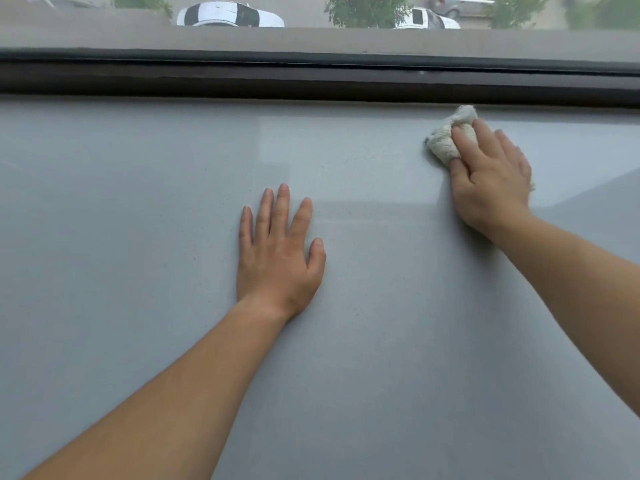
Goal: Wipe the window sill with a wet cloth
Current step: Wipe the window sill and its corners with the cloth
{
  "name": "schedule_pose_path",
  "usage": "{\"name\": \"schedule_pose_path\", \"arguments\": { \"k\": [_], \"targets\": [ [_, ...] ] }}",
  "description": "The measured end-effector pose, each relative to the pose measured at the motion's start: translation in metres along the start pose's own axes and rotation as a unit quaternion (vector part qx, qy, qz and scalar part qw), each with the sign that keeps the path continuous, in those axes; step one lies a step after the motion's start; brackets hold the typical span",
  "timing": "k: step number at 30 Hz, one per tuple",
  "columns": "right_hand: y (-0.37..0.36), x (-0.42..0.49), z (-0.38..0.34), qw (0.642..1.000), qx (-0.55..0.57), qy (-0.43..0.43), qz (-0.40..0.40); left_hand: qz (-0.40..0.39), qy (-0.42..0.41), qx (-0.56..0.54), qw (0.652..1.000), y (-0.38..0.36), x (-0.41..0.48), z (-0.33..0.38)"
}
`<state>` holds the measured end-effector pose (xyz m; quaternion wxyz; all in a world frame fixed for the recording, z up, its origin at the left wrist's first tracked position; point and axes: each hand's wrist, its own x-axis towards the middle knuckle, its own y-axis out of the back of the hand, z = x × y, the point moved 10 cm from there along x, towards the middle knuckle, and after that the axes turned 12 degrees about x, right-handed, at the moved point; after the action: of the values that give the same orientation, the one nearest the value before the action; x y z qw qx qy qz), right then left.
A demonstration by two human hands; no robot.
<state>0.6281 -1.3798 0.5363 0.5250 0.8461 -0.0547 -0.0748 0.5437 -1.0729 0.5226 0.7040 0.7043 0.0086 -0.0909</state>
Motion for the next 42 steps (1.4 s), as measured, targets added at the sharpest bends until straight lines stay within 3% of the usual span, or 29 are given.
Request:
{"name": "schedule_pose_path", "arguments": {
  "k": [2,6,8,13,19,21,25,27,30,32,37,39,42],
  "targets": [
    [-0.004,-0.013,-0.009,0.998,0.012,-0.041,0.036,-0.006,0.006,-0.019,1.000,0.002,0.000,-0.001],
    [-0.024,-0.066,-0.040,0.992,-0.020,0.119,-0.047,0.024,0.013,-0.073,0.997,0.014,-0.024,0.019],
    [-0.017,-0.065,-0.026,0.986,-0.029,0.144,-0.077,0.047,-0.003,-0.093,0.995,0.018,-0.058,0.042],
    [-0.002,-0.071,0.004,1.000,0.018,-0.020,-0.010,0.017,0.020,-0.076,0.997,-0.009,-0.120,0.069],
    [-0.027,-0.153,-0.027,0.973,-0.027,0.198,-0.117,0.012,0.023,0.008,1.000,-0.016,-0.120,0.075],
    [-0.015,-0.130,-0.006,0.979,-0.032,0.174,-0.101,0.016,0.026,0.016,0.999,-0.016,-0.121,0.076],
    [-0.004,-0.121,0.015,1.000,0.012,0.013,-0.015,0.014,0.032,0.016,0.999,-0.017,-0.120,0.074],
    [-0.013,-0.162,-0.008,0.998,0.005,0.062,-0.009,0.013,0.033,0.013,0.999,-0.017,-0.120,0.073],
    [-0.030,-0.219,-0.025,0.973,-0.020,0.208,-0.096,0.014,0.034,0.003,0.999,-0.015,-0.118,0.074],
    [-0.023,-0.212,-0.011,0.965,-0.029,0.237,-0.106,0.012,0.034,0.001,0.999,-0.015,-0.118,0.073],
    [-0.004,-0.199,0.026,1.000,0.015,0.024,-0.005,0.005,0.037,0.000,0.999,-0.016,-0.121,0.075],
    [-0.014,-0.240,0.004,0.998,0.001,0.065,-0.005,0.011,0.035,-0.009,0.999,-0.016,-0.122,0.076],
    [-0.030,-0.297,-0.014,0.976,-0.016,0.201,-0.082,0.015,0.032,-0.016,0.999,-0.015,-0.123,0.075]
  ]
}}
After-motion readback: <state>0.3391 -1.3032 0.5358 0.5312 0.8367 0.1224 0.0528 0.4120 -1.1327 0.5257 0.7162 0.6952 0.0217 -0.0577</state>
